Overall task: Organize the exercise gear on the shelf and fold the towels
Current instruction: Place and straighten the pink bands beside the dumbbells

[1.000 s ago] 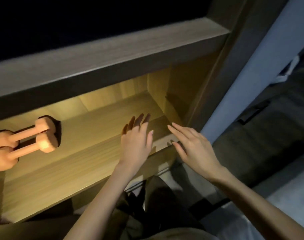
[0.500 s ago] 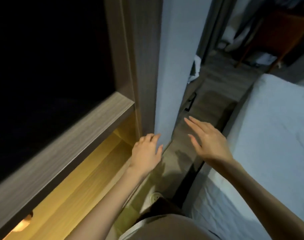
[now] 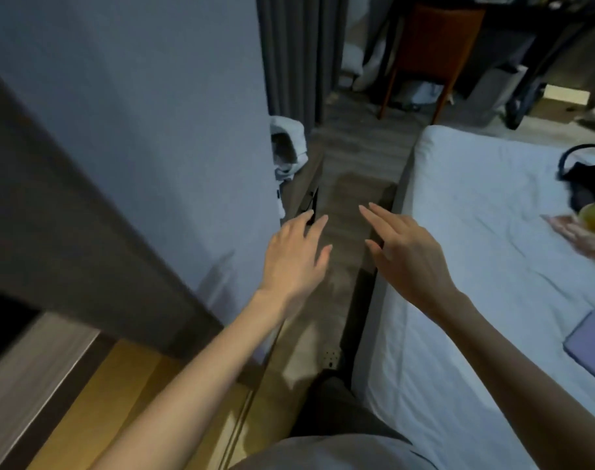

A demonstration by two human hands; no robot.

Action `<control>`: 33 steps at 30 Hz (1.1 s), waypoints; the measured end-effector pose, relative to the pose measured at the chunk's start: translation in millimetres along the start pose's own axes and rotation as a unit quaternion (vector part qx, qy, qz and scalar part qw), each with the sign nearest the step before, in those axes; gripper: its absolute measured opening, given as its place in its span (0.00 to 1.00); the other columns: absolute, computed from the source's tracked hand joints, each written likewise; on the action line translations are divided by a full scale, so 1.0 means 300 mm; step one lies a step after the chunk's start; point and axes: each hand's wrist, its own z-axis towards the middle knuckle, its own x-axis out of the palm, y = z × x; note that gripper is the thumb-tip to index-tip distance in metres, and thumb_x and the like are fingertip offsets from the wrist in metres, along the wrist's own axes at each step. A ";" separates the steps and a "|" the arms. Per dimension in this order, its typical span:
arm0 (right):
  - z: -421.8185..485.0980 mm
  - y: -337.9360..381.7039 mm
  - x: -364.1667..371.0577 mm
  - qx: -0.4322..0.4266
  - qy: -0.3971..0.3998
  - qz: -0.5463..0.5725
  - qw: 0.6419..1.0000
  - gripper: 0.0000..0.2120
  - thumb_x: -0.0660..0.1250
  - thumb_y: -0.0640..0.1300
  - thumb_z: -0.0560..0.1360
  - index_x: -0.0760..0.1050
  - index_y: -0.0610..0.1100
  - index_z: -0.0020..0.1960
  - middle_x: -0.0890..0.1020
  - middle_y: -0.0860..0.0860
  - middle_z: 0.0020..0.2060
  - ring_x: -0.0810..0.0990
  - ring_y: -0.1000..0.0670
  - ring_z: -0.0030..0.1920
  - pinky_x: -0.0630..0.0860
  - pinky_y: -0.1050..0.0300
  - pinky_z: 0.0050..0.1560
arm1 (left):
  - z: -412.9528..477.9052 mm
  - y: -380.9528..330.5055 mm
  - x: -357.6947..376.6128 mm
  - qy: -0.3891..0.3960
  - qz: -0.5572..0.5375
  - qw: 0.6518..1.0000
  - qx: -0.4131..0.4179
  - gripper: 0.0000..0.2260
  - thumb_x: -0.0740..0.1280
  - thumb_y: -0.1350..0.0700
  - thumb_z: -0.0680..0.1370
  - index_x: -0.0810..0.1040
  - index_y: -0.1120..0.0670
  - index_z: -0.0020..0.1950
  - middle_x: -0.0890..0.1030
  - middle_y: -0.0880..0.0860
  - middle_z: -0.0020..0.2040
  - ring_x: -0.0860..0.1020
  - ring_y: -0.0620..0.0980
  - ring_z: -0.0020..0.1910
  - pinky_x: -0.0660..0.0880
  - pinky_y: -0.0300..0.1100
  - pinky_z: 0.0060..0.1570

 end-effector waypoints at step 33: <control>1.714 -0.747 0.481 -0.164 0.202 0.043 0.965 0.30 0.61 0.47 0.79 0.52 0.54 0.77 0.54 0.52 0.77 0.53 0.46 0.77 0.56 0.43 0.74 | 1.694 0.307 0.355 -0.006 0.033 0.979 -0.199 0.28 0.59 0.43 0.79 0.57 0.49 0.77 0.57 0.53 0.77 0.57 0.55 0.75 0.60 0.53 0.70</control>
